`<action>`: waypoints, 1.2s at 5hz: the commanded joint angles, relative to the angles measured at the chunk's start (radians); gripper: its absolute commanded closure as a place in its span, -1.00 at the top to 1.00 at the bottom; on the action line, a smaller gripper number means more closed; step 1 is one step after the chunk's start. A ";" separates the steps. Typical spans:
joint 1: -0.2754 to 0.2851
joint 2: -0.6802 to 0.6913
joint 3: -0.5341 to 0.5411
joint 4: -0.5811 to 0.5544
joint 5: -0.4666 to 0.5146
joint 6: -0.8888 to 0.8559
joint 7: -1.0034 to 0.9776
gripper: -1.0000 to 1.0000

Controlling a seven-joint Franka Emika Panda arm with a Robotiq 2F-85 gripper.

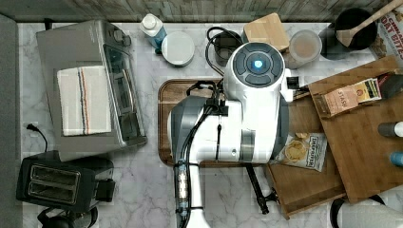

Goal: Close the drawer.

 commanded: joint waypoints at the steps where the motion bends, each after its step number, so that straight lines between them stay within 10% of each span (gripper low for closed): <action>1: -0.001 0.000 0.000 -0.009 -0.010 0.000 0.000 -1.00; 3: 0.073 -0.165 0.071 -0.343 -0.069 0.351 -0.067 -1.00; 6: 0.096 -0.125 0.008 -0.392 0.090 0.344 -0.671 -1.00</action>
